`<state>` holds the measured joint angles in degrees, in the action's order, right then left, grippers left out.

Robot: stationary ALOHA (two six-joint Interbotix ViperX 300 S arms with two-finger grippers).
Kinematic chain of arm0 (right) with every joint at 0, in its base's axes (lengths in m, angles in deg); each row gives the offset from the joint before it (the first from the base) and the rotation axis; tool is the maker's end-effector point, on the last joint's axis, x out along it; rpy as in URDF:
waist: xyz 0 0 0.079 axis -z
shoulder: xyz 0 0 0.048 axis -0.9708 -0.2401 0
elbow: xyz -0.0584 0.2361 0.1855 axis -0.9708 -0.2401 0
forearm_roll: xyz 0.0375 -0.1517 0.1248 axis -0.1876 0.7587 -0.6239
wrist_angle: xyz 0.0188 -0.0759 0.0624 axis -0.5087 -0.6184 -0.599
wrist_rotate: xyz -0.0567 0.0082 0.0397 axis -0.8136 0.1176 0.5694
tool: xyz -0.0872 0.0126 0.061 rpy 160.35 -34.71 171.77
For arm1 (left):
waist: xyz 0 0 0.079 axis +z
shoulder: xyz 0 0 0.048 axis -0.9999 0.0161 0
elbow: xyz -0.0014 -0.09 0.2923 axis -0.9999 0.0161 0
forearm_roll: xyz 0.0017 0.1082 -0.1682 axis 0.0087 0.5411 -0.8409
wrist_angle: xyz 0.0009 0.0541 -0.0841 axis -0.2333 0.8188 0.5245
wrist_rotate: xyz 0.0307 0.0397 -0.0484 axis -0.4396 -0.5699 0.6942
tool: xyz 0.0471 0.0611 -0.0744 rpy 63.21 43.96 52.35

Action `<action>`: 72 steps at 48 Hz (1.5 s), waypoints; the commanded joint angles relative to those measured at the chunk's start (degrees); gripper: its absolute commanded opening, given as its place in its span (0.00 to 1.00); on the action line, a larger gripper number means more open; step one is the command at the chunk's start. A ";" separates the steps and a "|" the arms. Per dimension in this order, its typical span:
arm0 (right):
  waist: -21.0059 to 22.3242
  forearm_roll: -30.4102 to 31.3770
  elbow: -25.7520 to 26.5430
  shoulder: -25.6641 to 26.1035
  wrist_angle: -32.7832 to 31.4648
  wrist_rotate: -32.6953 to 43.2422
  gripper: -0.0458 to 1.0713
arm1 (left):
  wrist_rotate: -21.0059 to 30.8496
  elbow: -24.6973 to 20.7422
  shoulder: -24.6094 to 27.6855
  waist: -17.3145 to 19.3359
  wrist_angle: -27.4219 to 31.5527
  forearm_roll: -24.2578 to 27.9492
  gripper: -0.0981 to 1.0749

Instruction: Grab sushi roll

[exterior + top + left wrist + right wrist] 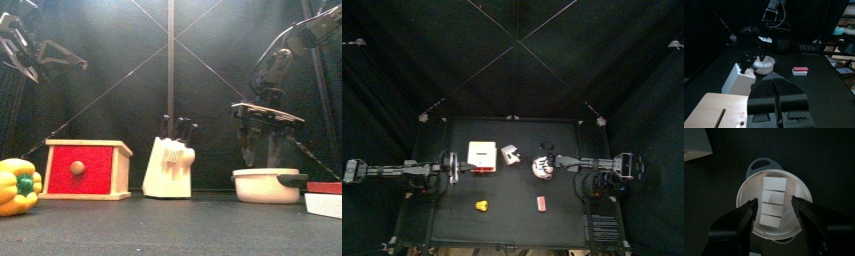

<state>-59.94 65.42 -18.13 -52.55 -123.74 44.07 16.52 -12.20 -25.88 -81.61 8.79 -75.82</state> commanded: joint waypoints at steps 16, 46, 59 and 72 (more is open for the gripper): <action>-0.35 -2.72 2.55 0.97 -0.35 -0.09 0.84 | -0.09 -0.70 0.26 0.26 -0.35 -0.09 0.06; -0.53 -2.99 2.81 -2.64 -1.67 -0.09 0.84 | 0.00 -0.62 0.26 0.35 -0.26 -0.09 0.06; -0.53 -2.90 3.25 -5.98 -1.67 -0.09 0.84 | 0.00 -0.62 0.26 0.35 -0.35 -0.09 0.06; -0.53 -2.72 3.96 -8.79 -1.23 -0.09 0.84 | 0.00 -0.62 0.26 0.35 -0.35 -0.09 0.06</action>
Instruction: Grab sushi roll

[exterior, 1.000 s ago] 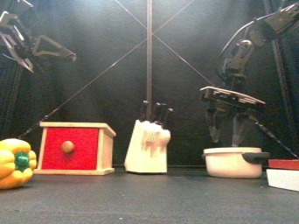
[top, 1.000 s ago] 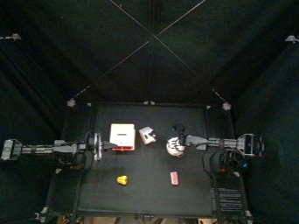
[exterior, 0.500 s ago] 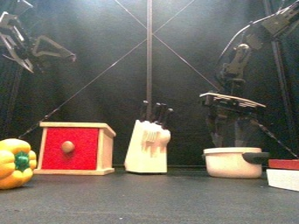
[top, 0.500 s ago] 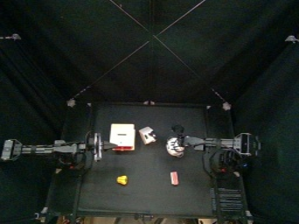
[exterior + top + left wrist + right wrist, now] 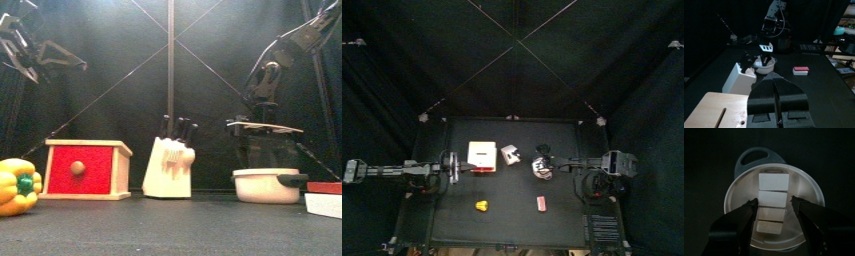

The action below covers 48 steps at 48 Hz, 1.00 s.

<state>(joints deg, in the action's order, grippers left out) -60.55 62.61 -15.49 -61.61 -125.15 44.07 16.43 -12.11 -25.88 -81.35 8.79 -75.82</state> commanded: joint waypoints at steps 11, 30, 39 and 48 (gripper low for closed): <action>0.09 0.09 2.02 -1.76 0.18 -0.09 0.82 | 0.00 -0.70 0.26 0.09 -0.35 0.00 0.06; -0.09 0.09 3.25 -3.25 -0.18 -0.09 0.73 | 0.00 -0.70 0.26 0.09 -0.35 -0.09 0.06; -0.18 0.18 4.22 -2.55 -1.41 -0.18 0.69 | 0.00 -0.70 0.26 0.09 -0.35 -0.09 0.06; -0.26 0.44 5.71 -0.62 -5.36 -0.18 0.69 | 0.09 -0.70 0.26 0.09 -0.35 -0.09 0.06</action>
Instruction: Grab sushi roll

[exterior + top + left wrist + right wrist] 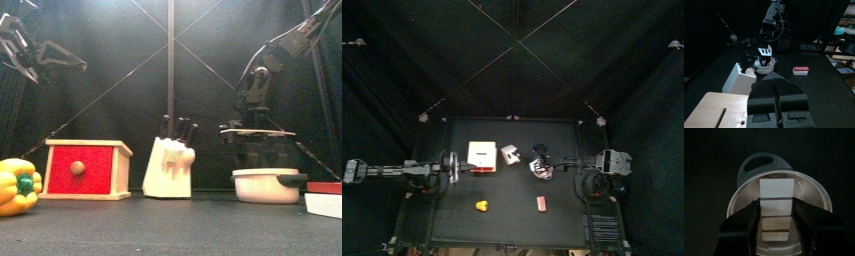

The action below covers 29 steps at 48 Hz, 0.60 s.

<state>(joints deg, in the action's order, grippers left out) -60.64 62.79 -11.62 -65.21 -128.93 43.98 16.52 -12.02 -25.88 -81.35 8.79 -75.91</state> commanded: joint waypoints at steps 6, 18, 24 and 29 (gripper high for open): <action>-0.18 0.35 2.37 4.22 -3.25 -0.09 0.69 | 0.00 -0.79 0.26 0.09 -0.35 0.00 0.06; -0.26 0.18 1.93 4.48 -3.43 -0.09 0.69 | 0.00 -0.79 0.26 0.09 -0.35 0.00 0.06; -0.26 0.09 1.85 4.48 -3.52 -0.09 0.69 | -0.09 -0.79 0.26 0.09 -0.35 0.00 0.06; -0.18 0.09 1.93 4.48 -3.60 -0.09 0.69 | -0.09 -0.79 0.26 0.09 -0.35 0.00 0.06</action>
<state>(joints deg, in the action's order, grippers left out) -60.82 62.87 -10.57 -62.66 -132.45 44.07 16.52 -12.11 -25.88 -81.35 8.79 -75.91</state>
